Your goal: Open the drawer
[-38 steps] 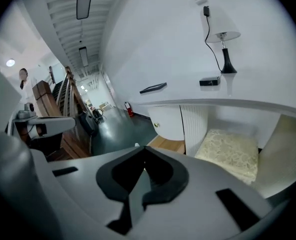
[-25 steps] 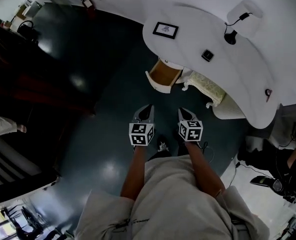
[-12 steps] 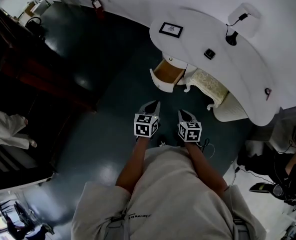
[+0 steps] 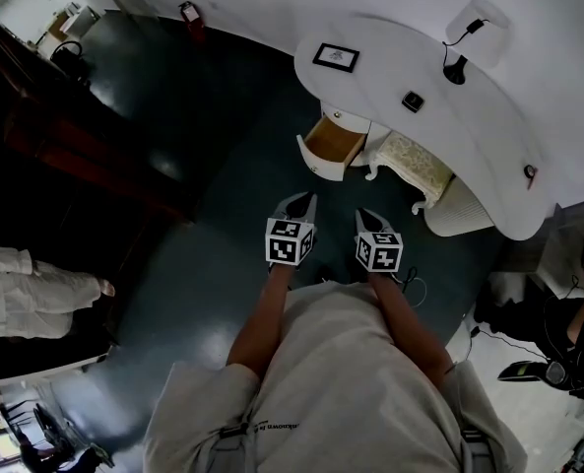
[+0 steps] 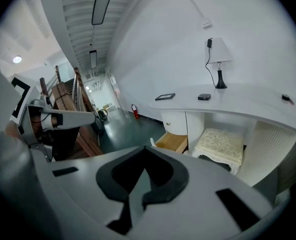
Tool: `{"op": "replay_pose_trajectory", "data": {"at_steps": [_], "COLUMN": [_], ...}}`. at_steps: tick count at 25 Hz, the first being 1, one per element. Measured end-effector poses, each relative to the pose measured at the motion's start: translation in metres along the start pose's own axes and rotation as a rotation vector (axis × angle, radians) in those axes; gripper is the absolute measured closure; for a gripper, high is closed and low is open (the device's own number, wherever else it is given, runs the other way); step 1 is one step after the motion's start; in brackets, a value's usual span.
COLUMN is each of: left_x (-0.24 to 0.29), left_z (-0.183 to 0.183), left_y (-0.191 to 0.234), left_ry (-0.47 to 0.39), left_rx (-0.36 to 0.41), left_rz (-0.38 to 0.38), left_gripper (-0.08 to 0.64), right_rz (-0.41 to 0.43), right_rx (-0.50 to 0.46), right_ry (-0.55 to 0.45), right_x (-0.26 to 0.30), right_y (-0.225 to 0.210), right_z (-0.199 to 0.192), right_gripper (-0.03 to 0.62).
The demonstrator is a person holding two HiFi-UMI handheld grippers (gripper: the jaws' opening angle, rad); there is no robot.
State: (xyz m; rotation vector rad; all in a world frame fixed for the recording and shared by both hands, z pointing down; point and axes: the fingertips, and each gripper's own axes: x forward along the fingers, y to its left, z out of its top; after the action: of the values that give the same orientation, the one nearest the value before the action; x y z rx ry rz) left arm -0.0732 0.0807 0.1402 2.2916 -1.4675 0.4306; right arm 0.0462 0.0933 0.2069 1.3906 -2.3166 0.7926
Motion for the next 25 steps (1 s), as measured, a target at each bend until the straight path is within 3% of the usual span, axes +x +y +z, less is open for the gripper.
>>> {"op": "replay_pose_trajectory", "data": {"at_steps": [5, 15, 25], "left_x": [0.005, 0.013, 0.008], "left_z": [-0.002, -0.004, -0.015], "left_y": [-0.003, -0.003, 0.009], "left_ry": [0.007, 0.012, 0.026], "left_rx": [0.007, -0.017, -0.070], "left_rz": [-0.015, -0.044, -0.023], "left_gripper": [0.549, 0.549, 0.549], "right_rz": [-0.003, -0.006, 0.022], "right_rx": [0.033, -0.010, -0.059], "right_ry": [-0.007, 0.000, 0.025], "right_x": [0.001, 0.000, 0.006], "right_y": [-0.009, -0.003, 0.010], "right_z": [0.001, -0.001, -0.003], "right_gripper": [0.578, 0.578, 0.578]}}
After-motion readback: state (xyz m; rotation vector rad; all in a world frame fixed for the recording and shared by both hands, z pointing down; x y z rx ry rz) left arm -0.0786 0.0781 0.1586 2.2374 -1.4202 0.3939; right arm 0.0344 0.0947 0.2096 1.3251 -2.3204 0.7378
